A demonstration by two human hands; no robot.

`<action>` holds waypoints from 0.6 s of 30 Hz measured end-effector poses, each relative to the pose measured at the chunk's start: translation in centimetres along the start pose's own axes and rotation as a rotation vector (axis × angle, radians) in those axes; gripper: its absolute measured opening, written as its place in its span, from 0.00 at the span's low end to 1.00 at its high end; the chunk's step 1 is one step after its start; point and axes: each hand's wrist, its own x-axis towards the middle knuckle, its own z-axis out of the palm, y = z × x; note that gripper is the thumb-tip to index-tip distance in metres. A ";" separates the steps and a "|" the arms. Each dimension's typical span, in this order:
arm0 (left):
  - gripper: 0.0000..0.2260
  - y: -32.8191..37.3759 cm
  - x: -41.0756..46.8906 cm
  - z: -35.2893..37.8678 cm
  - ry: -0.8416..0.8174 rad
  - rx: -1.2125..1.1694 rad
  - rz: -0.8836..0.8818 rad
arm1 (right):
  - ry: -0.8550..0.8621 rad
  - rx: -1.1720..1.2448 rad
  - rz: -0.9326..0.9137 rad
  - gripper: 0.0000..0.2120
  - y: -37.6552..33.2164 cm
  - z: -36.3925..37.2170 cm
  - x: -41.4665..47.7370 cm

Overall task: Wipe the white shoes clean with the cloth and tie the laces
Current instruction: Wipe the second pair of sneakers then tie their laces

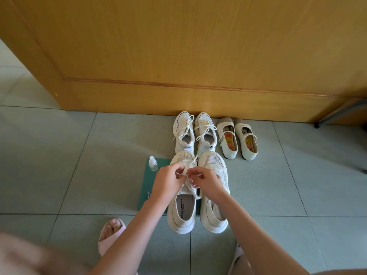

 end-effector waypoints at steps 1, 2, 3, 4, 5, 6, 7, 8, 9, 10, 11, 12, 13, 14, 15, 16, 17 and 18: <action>0.04 0.0 -0.1 0.1 0.026 0.004 0.021 | -0.001 -0.015 -0.002 0.11 -0.1 0.1 0.2; 0.03 -0.2 -0.3 0.3 0.048 -0.010 0.036 | -0.005 -0.026 -0.004 0.11 -0.1 0.0 0.4; 0.03 -0.5 -0.4 0.4 0.064 -0.044 0.045 | -0.017 -0.035 -0.011 0.11 -0.1 0.0 0.5; 0.04 -0.7 -0.5 0.6 0.077 -0.093 0.052 | -0.031 -0.035 -0.017 0.11 0.0 -0.1 0.7; 0.04 -0.8 -0.7 0.7 0.089 -0.149 0.050 | -0.045 -0.034 -0.021 0.11 0.1 -0.2 0.8; 0.05 -0.8 -0.8 0.8 0.102 -0.205 0.036 | -0.060 -0.030 -0.025 0.11 0.1 -0.2 0.9; 0.05 -0.7 -0.9 0.8 0.110 -0.258 0.005 | -0.076 -0.031 -0.031 0.11 0.1 -0.3 0.9; 0.06 -0.7 -1.0 0.7 0.112 -0.306 -0.032 | -0.087 -0.025 -0.039 0.10 0.1 -0.3 0.9; 0.08 -0.6 -1.1 0.6 0.104 -0.355 -0.072 | -0.088 -0.023 -0.045 0.09 0.0 -0.3 1.0; 0.09 -0.5 -1.2 0.5 0.091 -0.408 -0.109 | -0.084 -0.022 -0.047 0.08 -0.1 -0.3 1.0; 0.08 -0.5 -1.2 0.4 0.076 -0.457 -0.141 | -0.082 -0.035 -0.055 0.07 -0.2 -0.5 1.1; 0.07 -0.5 -1.3 0.4 0.067 -0.494 -0.167 | -0.084 -0.057 -0.069 0.07 -0.2 -0.6 1.2; 0.06 -0.6 -1.3 0.4 0.062 -0.513 -0.184 | -0.092 -0.098 -0.088 0.08 -0.4 -0.7 1.3; 0.06 -0.6 -1.4 0.5 0.060 -0.527 -0.198 | -0.098 -0.138 -0.098 0.07 -0.5 -0.8 1.4; 0.06 -0.7 -1.5 0.5 0.063 -0.542 -0.213 | -0.098 -0.176 -0.096 0.04 -0.5 -0.9 1.5; 0.06 -0.7 -1.6 0.6 0.070 -0.561 -0.228 | -0.090 -0.203 -0.096 0.01 -0.6 -1.1 1.4; 0.06 -0.7 -1.6 0.5 0.078 -0.585 -0.241 | -0.072 -0.242 -0.105 0.02 -0.6 -1.2 1.2; 0.06 -0.7 -1.6 0.5 0.083 -0.609 -0.251 | -0.053 -0.294 -0.128 0.03 -0.4 -1.4 1.1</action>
